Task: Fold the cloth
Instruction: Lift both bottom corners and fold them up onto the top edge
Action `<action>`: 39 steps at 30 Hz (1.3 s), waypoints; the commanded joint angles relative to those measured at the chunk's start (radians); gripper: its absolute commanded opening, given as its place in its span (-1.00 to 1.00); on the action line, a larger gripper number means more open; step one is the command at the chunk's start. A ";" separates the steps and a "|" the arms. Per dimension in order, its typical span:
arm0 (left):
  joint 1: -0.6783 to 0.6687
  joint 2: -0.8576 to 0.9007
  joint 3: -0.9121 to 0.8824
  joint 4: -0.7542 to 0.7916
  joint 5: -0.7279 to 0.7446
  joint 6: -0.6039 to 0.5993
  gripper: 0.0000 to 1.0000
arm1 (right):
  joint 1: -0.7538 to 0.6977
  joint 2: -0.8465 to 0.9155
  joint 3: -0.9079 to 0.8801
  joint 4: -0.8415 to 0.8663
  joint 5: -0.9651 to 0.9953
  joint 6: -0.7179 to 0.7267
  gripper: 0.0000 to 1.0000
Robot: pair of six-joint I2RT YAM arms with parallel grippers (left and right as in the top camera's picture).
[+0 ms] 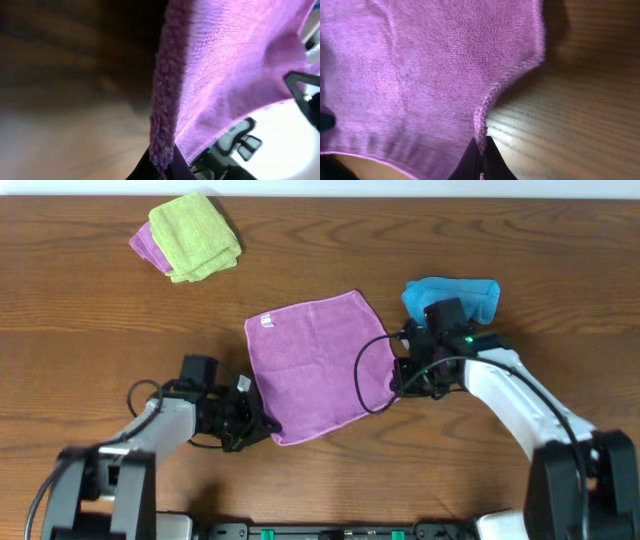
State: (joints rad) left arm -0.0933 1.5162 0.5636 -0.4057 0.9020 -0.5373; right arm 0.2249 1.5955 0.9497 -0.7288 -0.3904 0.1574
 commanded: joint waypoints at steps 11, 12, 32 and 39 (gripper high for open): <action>0.011 -0.073 0.224 -0.173 -0.151 0.102 -0.88 | 0.038 -0.167 -0.145 0.164 0.007 0.030 -0.97; 0.011 -0.073 0.234 -0.172 -0.171 0.092 -0.88 | 0.038 -0.170 -0.145 0.216 0.014 0.030 -0.98; 0.011 -0.069 0.269 0.097 -0.444 -0.073 -0.88 | 0.037 -0.008 -0.140 0.712 0.109 0.075 -0.97; 0.011 -0.036 0.269 0.238 -0.521 -0.125 -0.88 | 0.039 0.085 -0.068 0.770 0.144 0.074 -0.97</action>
State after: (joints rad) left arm -0.0883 1.4563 0.8150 -0.1970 0.4633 -0.6289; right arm 0.2596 1.6478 0.8322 0.0330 -0.3031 0.2207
